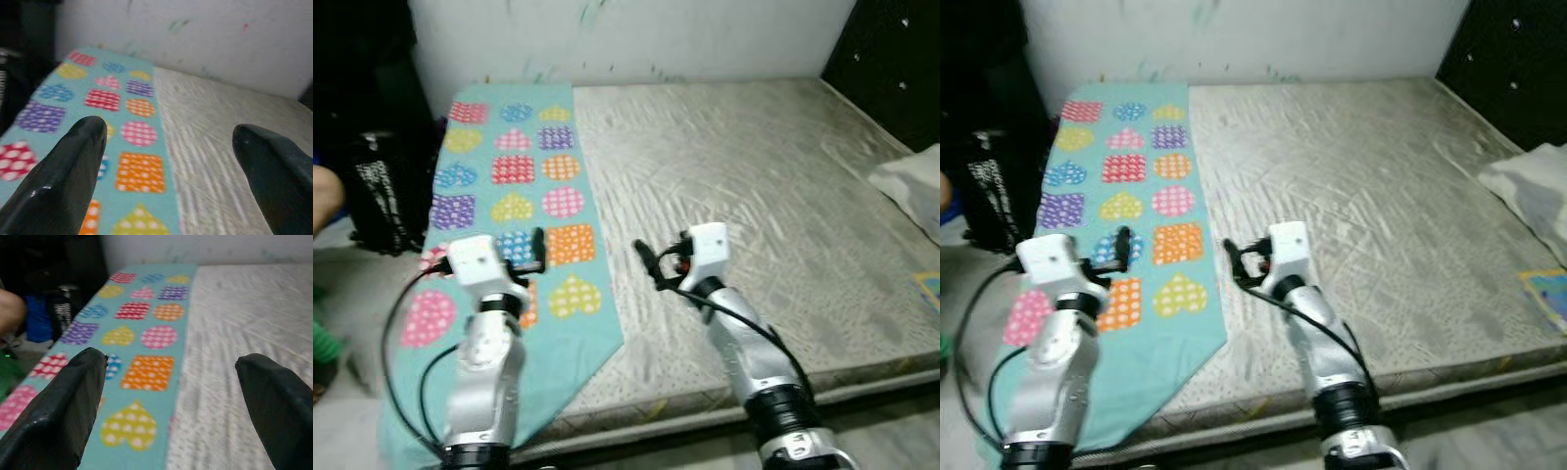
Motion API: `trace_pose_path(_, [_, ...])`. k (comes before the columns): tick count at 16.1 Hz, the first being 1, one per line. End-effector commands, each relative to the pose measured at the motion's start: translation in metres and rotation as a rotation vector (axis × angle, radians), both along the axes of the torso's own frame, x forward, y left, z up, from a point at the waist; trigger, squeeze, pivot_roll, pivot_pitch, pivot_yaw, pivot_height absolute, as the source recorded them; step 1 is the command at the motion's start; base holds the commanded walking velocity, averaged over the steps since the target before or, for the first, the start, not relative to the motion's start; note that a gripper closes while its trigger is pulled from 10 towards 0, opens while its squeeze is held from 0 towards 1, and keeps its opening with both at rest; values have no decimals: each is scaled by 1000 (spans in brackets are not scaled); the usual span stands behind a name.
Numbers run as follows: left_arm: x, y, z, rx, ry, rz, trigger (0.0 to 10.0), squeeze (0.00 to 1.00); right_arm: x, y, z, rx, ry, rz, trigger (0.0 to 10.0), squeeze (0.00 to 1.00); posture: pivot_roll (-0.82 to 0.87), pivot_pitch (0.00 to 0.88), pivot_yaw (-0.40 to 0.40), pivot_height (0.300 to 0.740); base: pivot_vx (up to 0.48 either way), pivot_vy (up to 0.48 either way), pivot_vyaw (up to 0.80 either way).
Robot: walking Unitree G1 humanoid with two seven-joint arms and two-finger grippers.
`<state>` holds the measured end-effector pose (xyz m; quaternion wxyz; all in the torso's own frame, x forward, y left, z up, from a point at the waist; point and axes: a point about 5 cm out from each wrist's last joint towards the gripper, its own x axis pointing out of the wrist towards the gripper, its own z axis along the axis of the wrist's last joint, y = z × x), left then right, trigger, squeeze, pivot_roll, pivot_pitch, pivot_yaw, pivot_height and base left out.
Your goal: Clean up the room
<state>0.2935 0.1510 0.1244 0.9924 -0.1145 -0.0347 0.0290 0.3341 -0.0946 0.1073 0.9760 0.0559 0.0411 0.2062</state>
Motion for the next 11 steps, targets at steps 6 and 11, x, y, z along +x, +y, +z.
trace_pose_path(6, [-1,2,1,7,-3,-2,10000,0,0,1,1,3,-3,2,10000,0,45,88,-57,740,0,411,0])
trace_pose_path(11, [0,4,1,5,-4,-1,10000,0,1,2,1,-3,-1,5,10000,0,46,92,-60,740,0,474,0])
